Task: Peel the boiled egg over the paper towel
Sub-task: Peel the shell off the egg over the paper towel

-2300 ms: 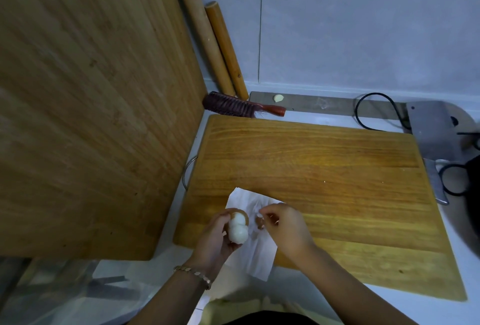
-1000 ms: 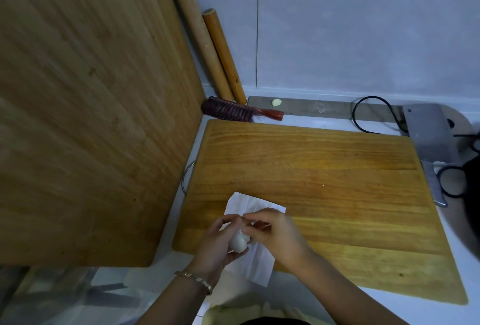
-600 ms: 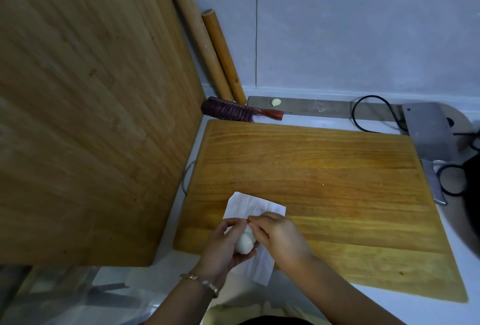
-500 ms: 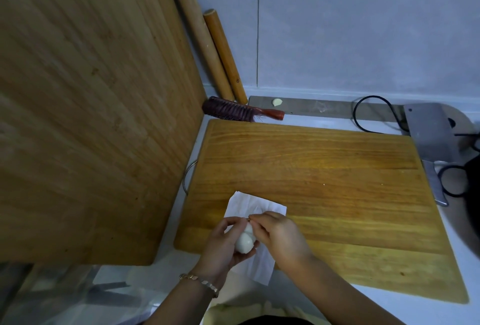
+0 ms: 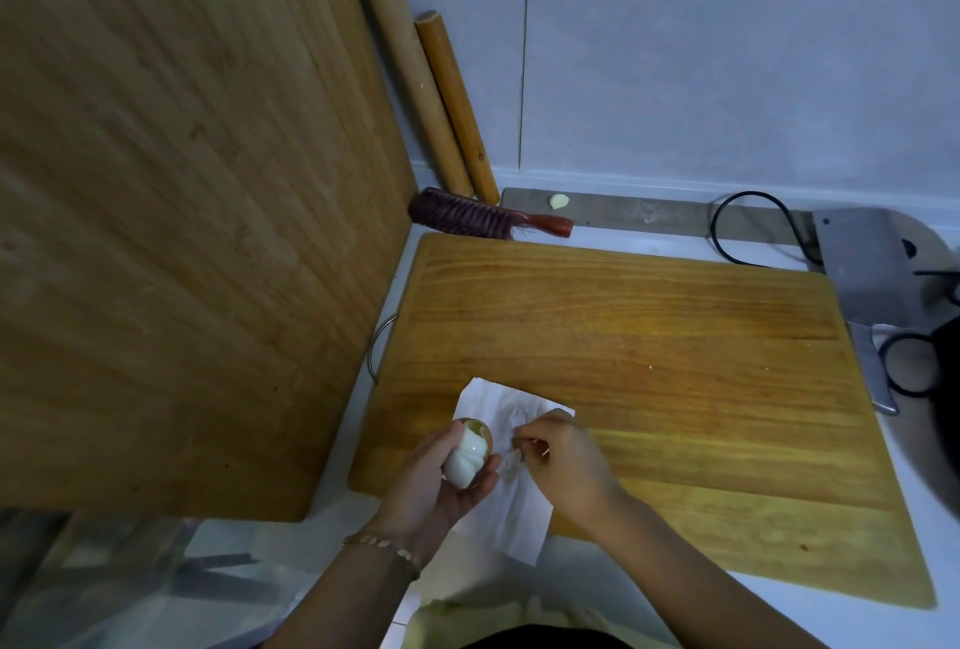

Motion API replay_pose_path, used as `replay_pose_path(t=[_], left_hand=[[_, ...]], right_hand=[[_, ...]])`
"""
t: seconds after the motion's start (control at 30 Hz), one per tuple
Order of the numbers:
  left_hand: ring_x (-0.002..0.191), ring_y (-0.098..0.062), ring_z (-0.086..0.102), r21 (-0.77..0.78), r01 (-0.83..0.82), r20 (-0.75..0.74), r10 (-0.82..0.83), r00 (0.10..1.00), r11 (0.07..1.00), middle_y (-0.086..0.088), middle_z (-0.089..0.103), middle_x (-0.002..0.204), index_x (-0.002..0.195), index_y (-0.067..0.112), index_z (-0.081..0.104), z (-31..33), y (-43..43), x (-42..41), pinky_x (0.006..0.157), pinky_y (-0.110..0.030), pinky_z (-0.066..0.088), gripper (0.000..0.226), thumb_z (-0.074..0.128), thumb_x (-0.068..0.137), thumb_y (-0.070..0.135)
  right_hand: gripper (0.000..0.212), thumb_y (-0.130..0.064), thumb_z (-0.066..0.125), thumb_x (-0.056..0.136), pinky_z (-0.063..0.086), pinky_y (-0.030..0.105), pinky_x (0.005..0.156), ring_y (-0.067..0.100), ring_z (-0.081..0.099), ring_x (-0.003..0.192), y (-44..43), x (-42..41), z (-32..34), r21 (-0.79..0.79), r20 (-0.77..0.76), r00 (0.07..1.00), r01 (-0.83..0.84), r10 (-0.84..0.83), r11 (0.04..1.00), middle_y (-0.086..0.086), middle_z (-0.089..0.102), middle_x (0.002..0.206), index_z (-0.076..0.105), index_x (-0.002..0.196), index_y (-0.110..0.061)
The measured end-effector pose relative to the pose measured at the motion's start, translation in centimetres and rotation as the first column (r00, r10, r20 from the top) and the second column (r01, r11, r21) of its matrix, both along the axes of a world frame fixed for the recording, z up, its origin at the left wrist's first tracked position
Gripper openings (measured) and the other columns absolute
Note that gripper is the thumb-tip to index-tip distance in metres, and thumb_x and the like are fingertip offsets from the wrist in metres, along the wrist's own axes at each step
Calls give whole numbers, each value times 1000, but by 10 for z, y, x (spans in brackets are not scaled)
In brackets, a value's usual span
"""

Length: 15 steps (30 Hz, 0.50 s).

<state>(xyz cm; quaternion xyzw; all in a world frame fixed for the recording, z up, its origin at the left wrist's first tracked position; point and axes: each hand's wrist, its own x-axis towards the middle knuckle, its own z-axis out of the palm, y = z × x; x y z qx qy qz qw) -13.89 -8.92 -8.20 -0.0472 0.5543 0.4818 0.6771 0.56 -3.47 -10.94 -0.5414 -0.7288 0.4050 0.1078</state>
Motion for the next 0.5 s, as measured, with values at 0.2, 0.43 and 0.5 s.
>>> replay_pose_path(t=[0.2,0.43,0.5], left_hand=[[66,-22,71,39,43,-51,-41,998,998,-17,66,91,95,11,61,-3,2,4,57,-31,60,13,56,88,20],[87,-24,67,72,138,-187,-123,975,988,-14,65,104,97,13,62,-1,4,13,63,-31,58,14,52,91,20],[91,-25,64,46,163,-262,-146,954,985,-12,63,105,94,17,61,-1,5,14,64,-31,57,10,54,90,22]], right_hand=[[17,-20,54,89,42,5,62,12,64,79,-5,-1,12,-98,-161,975,140,-155,985,3,72,91,69,93,-14],[10,-16,62,84,55,23,66,15,64,64,-11,-8,19,-409,-371,869,163,-327,898,6,69,70,71,81,-15],[10,-8,61,84,56,20,65,17,66,66,-11,-5,17,-464,-402,835,168,-376,870,14,70,76,71,85,-10]])
